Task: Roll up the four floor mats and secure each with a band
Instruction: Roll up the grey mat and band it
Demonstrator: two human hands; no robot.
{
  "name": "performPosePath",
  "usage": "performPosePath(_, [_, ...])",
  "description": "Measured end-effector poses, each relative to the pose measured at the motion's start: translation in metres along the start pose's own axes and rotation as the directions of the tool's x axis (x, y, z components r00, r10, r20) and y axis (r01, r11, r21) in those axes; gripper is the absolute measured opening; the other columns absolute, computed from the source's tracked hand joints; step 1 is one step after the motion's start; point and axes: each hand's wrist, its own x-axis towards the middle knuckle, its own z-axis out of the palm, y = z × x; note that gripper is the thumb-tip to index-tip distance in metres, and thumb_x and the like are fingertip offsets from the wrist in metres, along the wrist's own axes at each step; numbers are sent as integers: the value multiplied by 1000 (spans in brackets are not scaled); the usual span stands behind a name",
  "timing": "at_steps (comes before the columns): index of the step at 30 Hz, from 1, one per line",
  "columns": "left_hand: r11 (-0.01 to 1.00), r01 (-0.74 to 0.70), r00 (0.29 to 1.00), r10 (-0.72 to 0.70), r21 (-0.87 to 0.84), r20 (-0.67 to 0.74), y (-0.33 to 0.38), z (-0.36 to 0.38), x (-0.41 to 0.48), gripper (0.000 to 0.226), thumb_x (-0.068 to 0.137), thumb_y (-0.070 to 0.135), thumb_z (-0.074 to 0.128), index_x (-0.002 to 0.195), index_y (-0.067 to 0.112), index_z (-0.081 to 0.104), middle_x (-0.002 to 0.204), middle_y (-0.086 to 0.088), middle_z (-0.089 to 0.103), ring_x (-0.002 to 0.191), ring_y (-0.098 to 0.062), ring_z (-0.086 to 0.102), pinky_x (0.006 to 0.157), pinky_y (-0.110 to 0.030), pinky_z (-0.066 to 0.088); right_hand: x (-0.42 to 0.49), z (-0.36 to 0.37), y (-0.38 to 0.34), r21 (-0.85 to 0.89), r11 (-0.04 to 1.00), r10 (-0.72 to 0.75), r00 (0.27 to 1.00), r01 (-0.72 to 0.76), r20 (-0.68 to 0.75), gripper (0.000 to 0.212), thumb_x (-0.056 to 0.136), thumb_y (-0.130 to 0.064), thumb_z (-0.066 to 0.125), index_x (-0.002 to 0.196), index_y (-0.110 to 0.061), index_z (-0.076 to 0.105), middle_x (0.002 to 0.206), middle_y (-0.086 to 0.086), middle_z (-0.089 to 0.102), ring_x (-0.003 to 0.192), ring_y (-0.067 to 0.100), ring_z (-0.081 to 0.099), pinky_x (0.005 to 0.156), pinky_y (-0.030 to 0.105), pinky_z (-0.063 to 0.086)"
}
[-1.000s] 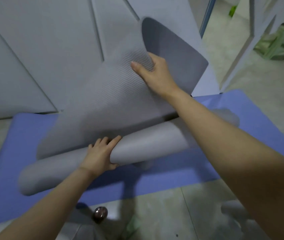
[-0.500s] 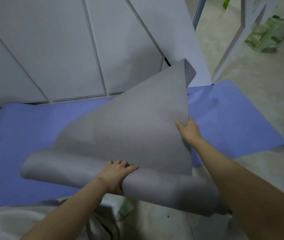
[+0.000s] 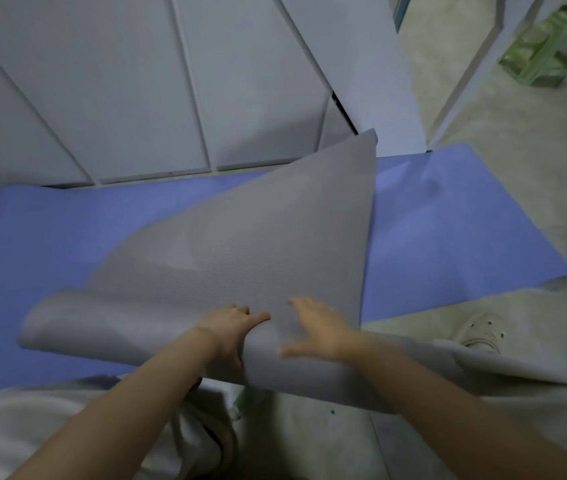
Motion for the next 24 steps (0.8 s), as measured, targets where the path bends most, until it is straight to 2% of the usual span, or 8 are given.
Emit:
performPosePath(3, [1000, -23, 998, 24, -11, 51, 1, -6, -1, 97, 64, 50, 79, 143, 38, 25, 130, -4, 48, 120, -27, 47, 104, -42, 39, -10, 30, -12, -154, 984, -77, 992, 92, 97, 112, 70, -62, 70, 151, -13, 9, 153, 7, 23, 137, 26, 28, 114, 38, 22])
performPosePath(8, [996, -60, 982, 72, -71, 175, -3, -1, -1, 98, 62, 37, 84, 143, 38, 29, 132, -4, 53, 123, -26, 49, 103, -39, 40, -16, 51, -3, -262, 962, -42, 991, 74, 124, 124, 68, -62, 72, 151, -13, -4, 155, 11, 15, 140, 30, 20, 117, 41, 16])
performPosePath(11, [986, -82, 958, 119, -147, 261, -5, -4, -6, 102, 63, 30, 87, 146, 35, 28, 144, 4, 45, 132, -21, 42, 110, -38, 33, -19, 54, -4, -170, 984, -18, 988, 44, 152, 119, 69, -60, 72, 151, -11, 3, 154, 9, 21, 138, 27, 27, 114, 39, 23])
performPosePath(14, [978, -41, 905, 123, -204, 408, -13, 1, -9, 95, 64, 28, 88, 143, 30, 36, 147, 6, 41, 135, -20, 37, 113, -38, 29, -15, 54, -14, -75, 997, -8, 971, 26, 240, 106, 66, -57, 77, 144, -16, 18, 143, 10, 40, 126, 29, 43, 103, 39, 37])
performPosePath(17, [966, -6, 853, 140, -259, 503, -23, 9, -14, 91, 67, 27, 86, 143, 29, 35, 146, 5, 40, 135, -21, 37, 113, -43, 28, -11, 58, -24, -37, 999, -20, 946, 34, 325, 95, 68, -53, 77, 139, -17, 25, 137, 10, 46, 120, 31, 48, 97, 39, 39])
performPosePath(19, [958, 18, 848, 136, -286, 512, -26, 10, -21, 90, 71, 26, 83, 144, 26, 32, 148, 3, 37, 136, -21, 34, 115, -42, 25, -10, 61, -28, -11, 1000, -24, 939, 29, 344, 92, 70, -52, 77, 138, -18, 27, 136, 10, 46, 120, 31, 47, 97, 39, 38])
performPosePath(21, [974, 21, 864, 97, -227, 495, -24, 13, -33, 93, 73, 30, 82, 146, 26, 25, 149, 0, 33, 139, -23, 29, 116, -44, 20, -9, 66, -31, 20, 1000, -16, 933, 9, 359, 90, 69, -51, 78, 138, -18, 29, 137, 8, 46, 121, 29, 46, 99, 39, 37])
performPosePath(24, [1000, -3, 928, -2, 13, 372, -19, 21, -54, 114, 66, 47, 82, 149, 32, 5, 149, -7, 24, 139, -29, 24, 113, -53, 16, -4, 68, -34, 55, 998, 1, 930, -23, 369, 90, 67, -51, 79, 137, -19, 32, 138, 4, 46, 122, 26, 48, 100, 38, 40])
